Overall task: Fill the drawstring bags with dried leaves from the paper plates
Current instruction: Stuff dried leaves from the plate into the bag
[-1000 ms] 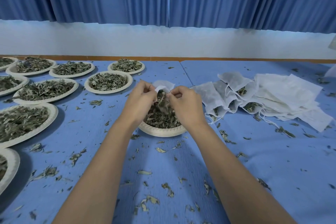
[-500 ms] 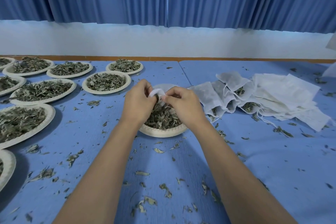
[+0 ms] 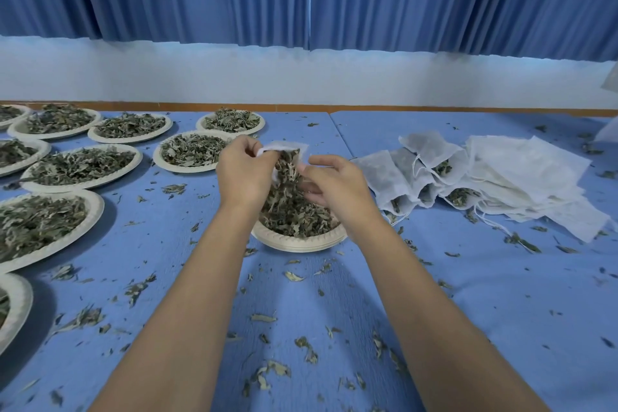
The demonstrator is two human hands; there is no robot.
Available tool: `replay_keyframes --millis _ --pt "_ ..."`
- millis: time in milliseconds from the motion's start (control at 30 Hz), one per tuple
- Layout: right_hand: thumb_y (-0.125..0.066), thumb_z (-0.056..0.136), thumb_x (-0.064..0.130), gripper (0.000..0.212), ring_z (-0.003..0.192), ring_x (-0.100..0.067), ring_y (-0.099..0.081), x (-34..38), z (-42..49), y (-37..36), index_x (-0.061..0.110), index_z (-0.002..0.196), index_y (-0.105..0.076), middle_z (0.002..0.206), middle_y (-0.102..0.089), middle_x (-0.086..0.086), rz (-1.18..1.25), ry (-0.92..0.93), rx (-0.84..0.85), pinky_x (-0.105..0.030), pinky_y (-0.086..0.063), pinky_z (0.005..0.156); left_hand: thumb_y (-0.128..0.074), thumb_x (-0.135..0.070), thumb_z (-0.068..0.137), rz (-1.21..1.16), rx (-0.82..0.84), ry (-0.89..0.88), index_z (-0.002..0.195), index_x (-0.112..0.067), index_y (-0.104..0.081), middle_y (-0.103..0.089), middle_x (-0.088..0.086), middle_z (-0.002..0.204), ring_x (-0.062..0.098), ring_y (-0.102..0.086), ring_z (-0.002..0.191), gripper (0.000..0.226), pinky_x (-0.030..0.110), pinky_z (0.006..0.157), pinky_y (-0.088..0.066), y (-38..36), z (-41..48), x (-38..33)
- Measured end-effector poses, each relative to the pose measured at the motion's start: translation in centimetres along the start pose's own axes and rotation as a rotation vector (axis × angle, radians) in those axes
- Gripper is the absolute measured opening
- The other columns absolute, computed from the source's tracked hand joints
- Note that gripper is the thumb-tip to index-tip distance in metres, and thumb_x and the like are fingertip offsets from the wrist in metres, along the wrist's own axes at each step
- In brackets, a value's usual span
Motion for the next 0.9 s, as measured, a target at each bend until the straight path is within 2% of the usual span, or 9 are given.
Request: replay_keyframes --millis 133,300,400,467,500,567,667,833,900 --pt "-0.072 0.084 0.015 0.04 0.086 -0.014 -0.067 -0.5 -0.2 -0.5 0.005 0.118 -0.054 0.104 -0.062 -0.006 0.142 -0.071 0.054 -0.027 -0.059 0.076 -0.062 -0.01 0.086 -0.083 0.006 0.123 0.064 -0.017 -0.037 -0.046 0.015 0.068 0.023 -0.044 0.064 0.035 0.04 0.063 -0.041 -0.3 -0.4 1.6" --pt "-0.075 0.079 0.002 0.035 0.094 -0.021 -0.064 0.4 -0.3 0.1 0.012 0.105 -0.053 0.101 -0.054 -0.004 0.186 0.052 -0.043 -0.024 -0.059 0.069 -0.061 -0.012 0.09 -0.202 -0.038 0.218 0.068 -0.015 -0.036 -0.043 0.004 0.065 0.021 -0.05 0.065 0.034 0.043 0.078 -0.055 -0.8 -1.1 2.2" --pt "-0.078 0.075 0.005 0.031 0.095 -0.022 -0.066 1.2 -0.4 0.6 0.02 0.094 -0.058 0.098 -0.059 0.003 0.111 0.145 -0.104 -0.03 -0.059 0.075 -0.061 -0.012 0.091 -0.249 -0.052 0.229 0.07 -0.015 -0.037 -0.044 0.0 0.065 0.008 -0.05 0.053 0.032 0.031 0.07 -0.057 -1.0 -1.3 1.9" --pt "-0.079 0.074 0.006 0.028 0.09 -0.017 -0.068 1.9 -0.5 1.0 0.023 0.088 -0.062 0.092 -0.066 0.007 0.022 0.21 -0.158 -0.032 -0.058 0.078 -0.061 -0.011 0.09 -0.263 -0.046 0.217 0.075 -0.016 -0.04 -0.047 -0.001 0.07 0.0 -0.053 0.048 0.027 0.022 0.061 -0.055 -1.2 -1.4 1.6" --pt "-0.078 0.074 0.005 0.024 0.085 -0.013 -0.069 2.3 -0.7 1.3 0.022 0.084 -0.065 0.088 -0.069 0.006 -0.008 0.241 -0.188 -0.03 -0.057 0.077 -0.062 -0.011 0.09 -0.253 -0.042 0.197 0.077 -0.017 -0.042 -0.049 -0.001 0.073 0.001 -0.054 0.05 0.025 0.023 0.061 -0.054 -1.3 -1.5 1.4" --pt "-0.076 0.076 0.005 0.016 0.075 -0.009 -0.07 3.0 -1.0 1.7 0.019 0.08 -0.07 0.084 -0.073 -0.001 -0.06 0.312 -0.243 -0.023 -0.056 0.073 -0.063 -0.013 0.089 -0.189 -0.027 0.131 0.08 -0.021 -0.047 -0.053 0.0 0.077 0.011 -0.059 0.063 0.021 0.034 0.071 -0.055 -1.3 -1.6 0.8" --pt "-0.073 0.079 0.006 0.01 0.072 -0.007 -0.068 3.7 -1.5 1.7 0.016 0.08 -0.074 0.083 -0.072 -0.003 -0.151 0.384 -0.282 -0.02 -0.055 0.071 -0.063 -0.015 0.09 -0.111 0.021 0.038 0.08 -0.027 -0.054 -0.062 0.003 0.082 0.023 -0.063 0.078 0.017 0.044 0.081 -0.054 -1.7 -2.3 0.3" --pt "-0.068 0.082 0.008 0.01 0.067 -0.001 -0.064 3.9 -1.8 2.0 0.013 0.082 -0.077 0.062 -0.063 0.018 -0.275 0.407 -0.321 -0.017 -0.052 0.064 -0.061 -0.011 0.091 -0.244 0.19 0.001 0.083 -0.016 -0.061 -0.06 -0.004 0.059 0.009 -0.056 0.056 0.009 0.026 0.065 -0.052 -3.4 -3.3 0.3" --pt "-0.067 0.082 0.008 0.013 0.064 -0.004 -0.063 3.9 -1.9 1.9 0.015 0.079 -0.077 0.06 -0.064 0.018 -0.295 0.407 -0.322 -0.018 -0.05 0.059 -0.061 -0.01 0.091 -0.297 0.245 0.022 0.084 -0.012 -0.061 -0.056 -0.005 0.053 0.01 -0.051 0.054 0.008 0.028 0.066 -0.049 -3.8 -3.4 0.4"
Point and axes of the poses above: each hand's wrist, its own z-axis towards the middle knuckle, its own y-axis out of the back of the hand, x = y × z, the point moved 10 cm from there along z, towards the middle knuckle
